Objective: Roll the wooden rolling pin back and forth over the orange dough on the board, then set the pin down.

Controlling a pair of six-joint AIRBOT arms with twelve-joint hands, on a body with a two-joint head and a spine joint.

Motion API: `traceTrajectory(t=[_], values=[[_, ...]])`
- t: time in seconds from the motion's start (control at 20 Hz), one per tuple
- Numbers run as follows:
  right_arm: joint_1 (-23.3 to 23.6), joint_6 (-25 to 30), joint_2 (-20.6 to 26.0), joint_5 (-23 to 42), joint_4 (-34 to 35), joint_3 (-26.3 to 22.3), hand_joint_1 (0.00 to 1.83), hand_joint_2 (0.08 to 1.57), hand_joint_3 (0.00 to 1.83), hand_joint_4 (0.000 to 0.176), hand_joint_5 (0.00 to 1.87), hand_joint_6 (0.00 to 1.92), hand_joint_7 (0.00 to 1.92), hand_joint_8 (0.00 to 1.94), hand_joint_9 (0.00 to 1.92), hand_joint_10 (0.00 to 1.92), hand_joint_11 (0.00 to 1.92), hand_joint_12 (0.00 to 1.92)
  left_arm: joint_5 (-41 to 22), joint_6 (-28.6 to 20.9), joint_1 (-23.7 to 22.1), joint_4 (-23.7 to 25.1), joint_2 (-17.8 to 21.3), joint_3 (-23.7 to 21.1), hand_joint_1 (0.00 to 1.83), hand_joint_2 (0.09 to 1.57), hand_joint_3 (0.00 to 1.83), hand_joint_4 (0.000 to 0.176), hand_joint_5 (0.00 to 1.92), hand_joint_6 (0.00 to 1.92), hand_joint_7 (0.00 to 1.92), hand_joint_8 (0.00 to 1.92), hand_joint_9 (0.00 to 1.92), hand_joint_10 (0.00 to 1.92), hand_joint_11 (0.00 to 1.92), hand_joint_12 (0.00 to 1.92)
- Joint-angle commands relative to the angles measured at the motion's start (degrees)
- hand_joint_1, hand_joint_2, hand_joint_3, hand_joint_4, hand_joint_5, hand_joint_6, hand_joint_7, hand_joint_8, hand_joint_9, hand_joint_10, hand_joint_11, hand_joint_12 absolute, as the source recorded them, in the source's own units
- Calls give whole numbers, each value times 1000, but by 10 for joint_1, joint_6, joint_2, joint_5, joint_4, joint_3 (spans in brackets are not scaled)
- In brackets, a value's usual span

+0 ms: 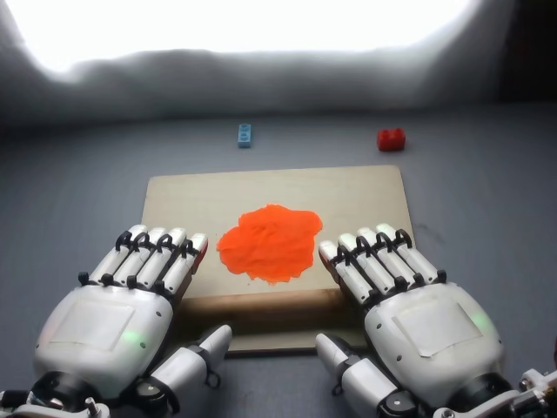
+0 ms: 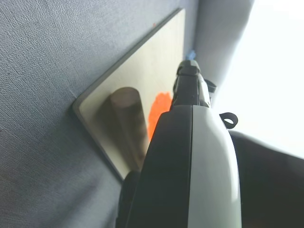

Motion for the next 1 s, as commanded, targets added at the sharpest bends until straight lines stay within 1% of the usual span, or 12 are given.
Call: traceTrajectory(t=[0.0, 0.5, 0.65, 0.7, 0.95], values=[[7, 3, -2, -42, -38, 3, 0, 1469, 7, 0, 56, 8, 25, 8, 0, 0, 0, 0, -55, -2, 1, 30, -4, 3, 0, 1407, 21, 0, 0, 0, 0, 0, 0, 0, 0, 0], [17, 11, -19, -27, -31, 36, 0, 1461, 1, 0, 71, 8, 39, 6, 3, 1, 0, 0, -54, -14, 1, 24, -16, 21, 0, 1416, 22, 0, 0, 0, 0, 0, 0, 0, 0, 0], [20, 14, -24, -22, -31, 46, 0, 1459, 0, 0, 72, 8, 41, 6, 0, 0, 0, 0, -51, -17, 1, 22, -18, 26, 0, 1404, 15, 0, 0, 0, 0, 0, 0, 0, 0, 0], [21, 14, -25, -22, -31, 49, 0, 1455, 0, 0, 93, 16, 67, 16, 26, 11, 0, 0, -51, -19, 1, 22, -19, 28, 0, 1394, 10, 0, 0, 0, 0, 0, 0, 0, 0, 0], [25, 14, -30, -12, -28, 60, 0, 1440, 0, 0, 78, 8, 47, 4, 7, 3, 0, 0, -47, -20, -3, 21, -24, 34, 0, 1375, 0, 0, 0, 0, 0, 0, 0, 0, 0, 0]])
